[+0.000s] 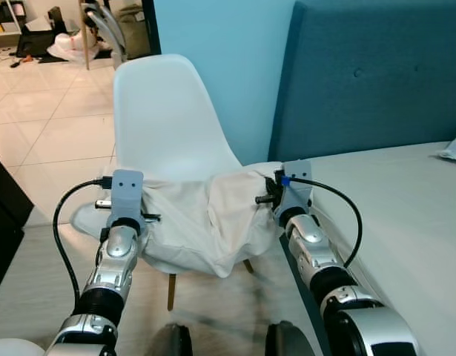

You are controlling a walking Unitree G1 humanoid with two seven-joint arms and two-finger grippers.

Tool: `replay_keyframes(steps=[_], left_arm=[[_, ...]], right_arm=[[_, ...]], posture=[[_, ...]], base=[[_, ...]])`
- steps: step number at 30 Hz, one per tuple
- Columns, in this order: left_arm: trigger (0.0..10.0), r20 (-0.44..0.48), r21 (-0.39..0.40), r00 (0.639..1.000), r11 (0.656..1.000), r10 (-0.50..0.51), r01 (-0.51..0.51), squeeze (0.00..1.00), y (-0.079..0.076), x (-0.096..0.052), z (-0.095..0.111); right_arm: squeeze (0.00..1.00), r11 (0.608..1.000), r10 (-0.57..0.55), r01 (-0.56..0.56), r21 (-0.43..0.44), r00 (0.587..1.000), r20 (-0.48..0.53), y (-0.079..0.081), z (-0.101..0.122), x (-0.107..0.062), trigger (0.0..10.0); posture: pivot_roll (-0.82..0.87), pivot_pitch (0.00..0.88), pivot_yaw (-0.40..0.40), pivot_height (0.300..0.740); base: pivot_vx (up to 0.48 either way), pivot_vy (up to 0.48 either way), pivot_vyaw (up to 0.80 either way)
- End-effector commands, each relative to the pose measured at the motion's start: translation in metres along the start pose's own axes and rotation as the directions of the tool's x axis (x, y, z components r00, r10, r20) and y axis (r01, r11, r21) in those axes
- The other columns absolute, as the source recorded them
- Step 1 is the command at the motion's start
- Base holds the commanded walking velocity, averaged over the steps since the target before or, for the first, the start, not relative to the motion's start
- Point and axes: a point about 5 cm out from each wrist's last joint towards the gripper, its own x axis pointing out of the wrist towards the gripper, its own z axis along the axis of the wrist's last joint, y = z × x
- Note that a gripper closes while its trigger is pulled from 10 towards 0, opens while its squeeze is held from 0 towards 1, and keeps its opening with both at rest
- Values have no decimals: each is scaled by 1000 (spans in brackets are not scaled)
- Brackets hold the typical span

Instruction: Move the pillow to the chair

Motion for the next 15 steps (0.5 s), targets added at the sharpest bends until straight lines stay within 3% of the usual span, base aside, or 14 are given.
replay_keyframes(steps=[1, 7, 12, 15], left_arm=[[10000, 88, 6, 996, 1000, 17, -17, 0, 6, 7, 17], [10000, 109, 8, 993, 999, 51, -52, 0, 12, 8, 19], [10000, 123, -53, 986, 993, 116, -110, 0, 23, 14, 23], [10000, 133, -40, 984, 993, 119, -115, 0, 26, 20, 29]], right_arm=[[0, 999, 43, -41, -36, 997, 64, 8, 14, 6, 10000], [0, 996, 73, -68, -57, 994, 79, 11, 20, 10, 10000], [0, 995, 80, -74, -62, 992, 93, 11, 30, 15, 10000], [0, 996, 90, -86, -37, 991, 104, 12, 37, 19, 10000]], posture=[[75, 103, 1, 620], [76, 119, -2, 620], [78, 176, -21, 620], [76, 228, -29, 620]], base=[[0, 0, 0], [0, 0, 0], [0, 0, 0], [0, 0, 0]])
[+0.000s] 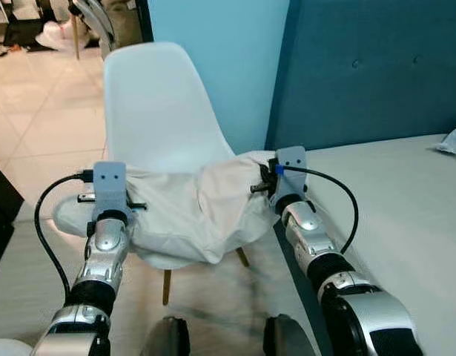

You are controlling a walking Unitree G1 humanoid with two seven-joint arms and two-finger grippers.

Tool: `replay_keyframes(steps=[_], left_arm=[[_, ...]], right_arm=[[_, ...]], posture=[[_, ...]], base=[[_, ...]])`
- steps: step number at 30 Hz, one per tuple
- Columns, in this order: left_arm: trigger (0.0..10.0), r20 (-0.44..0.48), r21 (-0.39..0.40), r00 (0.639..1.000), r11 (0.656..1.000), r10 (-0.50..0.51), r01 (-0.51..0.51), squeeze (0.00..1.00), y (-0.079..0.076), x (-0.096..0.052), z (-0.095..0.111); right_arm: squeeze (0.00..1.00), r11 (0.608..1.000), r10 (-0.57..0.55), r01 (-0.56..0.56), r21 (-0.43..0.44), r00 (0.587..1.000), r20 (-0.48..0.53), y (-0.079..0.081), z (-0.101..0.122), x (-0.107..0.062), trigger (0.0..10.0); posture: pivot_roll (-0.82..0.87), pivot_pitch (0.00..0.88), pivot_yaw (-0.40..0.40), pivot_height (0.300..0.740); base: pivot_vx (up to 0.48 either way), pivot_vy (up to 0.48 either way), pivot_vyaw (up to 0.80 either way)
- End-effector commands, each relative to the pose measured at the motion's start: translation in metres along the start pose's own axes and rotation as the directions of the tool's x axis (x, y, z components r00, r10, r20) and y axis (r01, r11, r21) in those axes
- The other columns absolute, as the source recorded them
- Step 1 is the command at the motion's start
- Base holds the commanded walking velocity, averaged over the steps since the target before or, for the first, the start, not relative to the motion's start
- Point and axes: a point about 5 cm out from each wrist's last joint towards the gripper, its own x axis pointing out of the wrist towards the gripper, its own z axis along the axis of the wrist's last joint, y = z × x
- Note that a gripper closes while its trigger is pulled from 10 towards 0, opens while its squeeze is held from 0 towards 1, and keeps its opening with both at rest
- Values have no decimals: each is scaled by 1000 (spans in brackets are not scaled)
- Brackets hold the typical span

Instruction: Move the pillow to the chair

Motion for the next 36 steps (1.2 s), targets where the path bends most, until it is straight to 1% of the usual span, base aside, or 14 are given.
replay_keyframes(steps=[1, 7, 11, 14, 17, 20, 21, 23, 28, 29, 30, 31, 32, 36], left_arm=[[10000, 47, 0, 999, 1000, 3, -3, 0, 3, 6, 9], [10000, 112, 19, 994, 1000, 19, -21, 0, 11, 26, 36], [10000, 279, 34, 959, 998, 49, -61, 0, 22, 50, 87], [10000, 358, 22, 932, 998, 54, -66, 0, 23, 55, 106], [10000, 280, 48, 959, 997, 46, -62, 0, 16, 53, 89], [10000, 104, 71, 994, 997, 31, -39, 0, 9, 44, 51], [10000, 80, 74, 996, 997, 30, -36, 0, 9, 42, 46], [10000, -56, 77, 998, 997, 18, -13, 0, 8, 38, 25], [10000, -167, 84, 986, 996, 5, 9, 0, 8, 33, 9], [10000, -179, 87, 984, 996, 8, 8, 0, 9, 32, 7], [10000, -185, 89, 983, 996, 11, 5, 0, 10, 32, 6], [10000, -187, 94, 982, 996, 16, 2, 871, 11, 32, 6], [10000, -185, 83, 983, 997, 13, 2, 1000, 12, 33, 6], [10000, -184, 57, 983, 998, 0, 10, 1000, 11, 34, 8]], right_arm=[[0, 999, 33, -33, 5, 999, 42, 5, 8, 4, 10000], [0, 998, 55, -55, 9, 996, 74, 8, 31, 17, 10000], [0, 999, 24, -34, 43, 977, 214, 0, 78, 31, 10000], [0, 998, 12, -27, 64, 973, 230, -3, 86, 34, 10000], [0, 1000, 20, -20, 0, 990, 142, -1, 62, 29, 10000], [0, 998, 25, -24, -56, 1000, 13, 4, 30, 20, 10000], [0, 998, 25, -25, -61, 1000, -4, 5, 26, 19, 10000], [0, 997, 11, -16, -77, 998, -57, 8, 16, 17, 10000], [0, 999, 5, -11, -50, 993, -119, 8, 8, 15, 10000], [67, 999, 6, -10, -35, 993, -120, 8, 8, 15, 10000], [345, 1000, 6, -10, -27, 993, -120, 7, 9, 16, 10000], [1000, 1000, 4, -6, -20, 994, -112, 6, 12, 17, 10000], [1000, 1000, 0, -3, -24, 994, -108, 5, 14, 18, 10000], [1000, 1000, -10, 8, -20, 995, -99, 4, 19, 20, 10000]], posture=[[76, 228, -29, 620], [87, 318, -45, 620], [92, 382, -52, 620], [94, 406, -52, 620], [95, 414, -51, 620], [95, 424, -46, 620], [95, 424, -46, 620], [88, 425, -39, 620], [84, 426, -40, 620], [84, 426, -40, 620], [84, 427, -42, 620], [83, 425, -44, 620], [83, 425, -44, 620], [84, 421, -50, 620]], base=[[0, 0, 0], [0, 0, 0], [0, 0, 0], [0, 0, 0], [0, 0, 0], [0, 0, 0], [0, 0, 0], [0, 0, 0], [0, 0, 0], [0, 0, 0], [0, 0, 0], [0, 0, 0], [0, 0, 0], [0, 0, 0]])
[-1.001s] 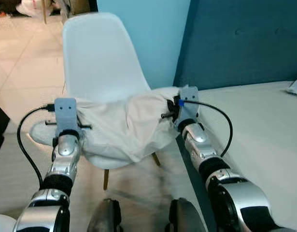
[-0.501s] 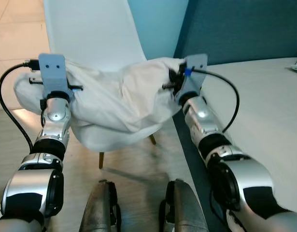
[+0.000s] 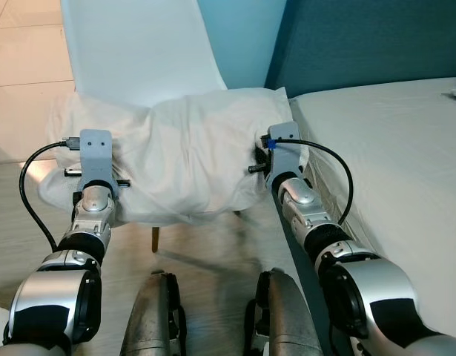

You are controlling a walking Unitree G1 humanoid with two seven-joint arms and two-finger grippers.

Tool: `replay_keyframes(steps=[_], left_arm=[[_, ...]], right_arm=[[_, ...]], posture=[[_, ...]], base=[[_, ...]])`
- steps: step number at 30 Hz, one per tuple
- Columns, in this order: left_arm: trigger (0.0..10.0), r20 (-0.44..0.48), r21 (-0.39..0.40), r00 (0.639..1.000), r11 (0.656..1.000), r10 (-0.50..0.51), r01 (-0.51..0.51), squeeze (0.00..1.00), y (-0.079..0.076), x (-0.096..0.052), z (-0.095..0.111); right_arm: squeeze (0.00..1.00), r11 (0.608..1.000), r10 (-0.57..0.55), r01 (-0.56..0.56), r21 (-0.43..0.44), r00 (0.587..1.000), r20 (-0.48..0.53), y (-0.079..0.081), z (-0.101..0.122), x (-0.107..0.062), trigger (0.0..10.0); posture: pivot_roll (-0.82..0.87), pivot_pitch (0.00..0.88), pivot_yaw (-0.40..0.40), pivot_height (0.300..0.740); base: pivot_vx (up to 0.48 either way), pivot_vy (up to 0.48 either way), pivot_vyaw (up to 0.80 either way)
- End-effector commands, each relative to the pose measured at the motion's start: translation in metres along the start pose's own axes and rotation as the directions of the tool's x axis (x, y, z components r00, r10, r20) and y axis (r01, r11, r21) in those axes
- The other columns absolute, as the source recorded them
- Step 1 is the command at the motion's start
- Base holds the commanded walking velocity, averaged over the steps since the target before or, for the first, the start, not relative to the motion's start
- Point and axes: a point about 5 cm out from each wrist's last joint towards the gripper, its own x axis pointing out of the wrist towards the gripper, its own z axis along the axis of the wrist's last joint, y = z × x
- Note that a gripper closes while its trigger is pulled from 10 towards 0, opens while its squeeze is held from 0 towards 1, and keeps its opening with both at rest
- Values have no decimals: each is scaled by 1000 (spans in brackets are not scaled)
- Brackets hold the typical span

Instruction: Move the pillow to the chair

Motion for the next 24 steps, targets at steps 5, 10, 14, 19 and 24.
replay_keyframes(steps=[5, 10, 14, 19, 24], left_arm=[[10000, -23, -29, 999, 999, -25, 24, 1000, -2, -1, -4], [10000, -2, -52, 1000, 998, -17, 17, 1000, -2, -2, -3], [10000, -9, -60, 1000, 998, 0, 0, 1000, 0, -3, -5], [10000, 19, -75, 1000, 997, -17, 18, 0, 3, -6, -5], [10000, 95, -123, 995, 992, -17, 29, 0, 18, -12, 5]], right_arm=[[1000, 1000, 14, -14, 27, 1000, -2, 4, 3, 2, 10000], [1000, 999, 20, -21, 25, 1000, 15, 2, 6, 2, 10000], [1000, 1000, -9, 8, -28, 999, -47, 0, 0, 2, 10000], [0, 996, -84, 83, -24, 995, -45, -18, 1, 0, 10000], [0, 989, -120, 114, 93, 991, 61, -33, 14, -2, 10000]], posture=[[81, 409, -52, 620], [76, 389, -53, 620], [75, 345, -49, 620], [67, 285, -48, 620], [62, 233, -50, 620]], base=[[0, 0, 0], [0, 0, 0], [0, 0, 0], [0, 0, 0], [0, 0, 0]])
